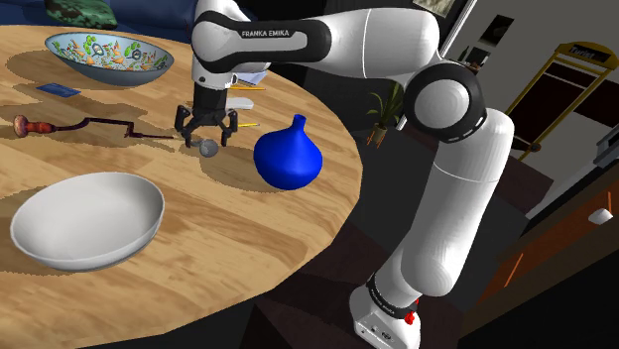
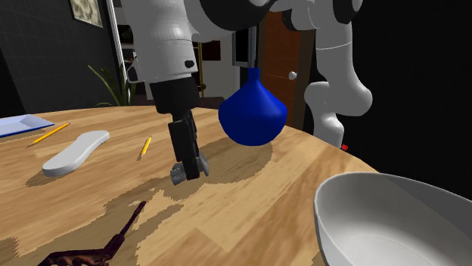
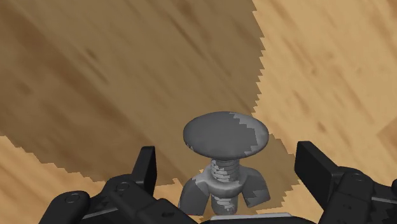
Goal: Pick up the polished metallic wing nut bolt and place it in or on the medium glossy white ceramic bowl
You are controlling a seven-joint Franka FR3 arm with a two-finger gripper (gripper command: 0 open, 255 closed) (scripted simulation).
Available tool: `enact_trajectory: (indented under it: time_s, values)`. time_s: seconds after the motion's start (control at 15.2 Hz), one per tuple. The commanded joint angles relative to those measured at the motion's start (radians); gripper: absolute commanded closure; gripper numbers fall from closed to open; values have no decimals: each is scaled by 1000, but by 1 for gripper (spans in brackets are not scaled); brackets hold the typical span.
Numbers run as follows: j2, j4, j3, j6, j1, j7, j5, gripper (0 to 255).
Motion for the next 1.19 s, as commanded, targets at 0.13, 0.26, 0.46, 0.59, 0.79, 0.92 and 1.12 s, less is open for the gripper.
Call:
enact_trajectory:
  time_s: [0.13,0.26,0.46,0.59,0.79,0.92,1.12]
  values:
    - [-1,-12,0,12,0,0,0,0]
    - [-1,-12,0,12,0,0,0,0]
    - [0,-12,0,12,0,0,0,255]
    - [0,-12,0,12,0,0,0,255]
    - [-1,-12,0,12,0,0,0,255]
    - [-1,-12,0,12,0,0,0,255]
    - [-3,-2,0,0,0,1,1,255]
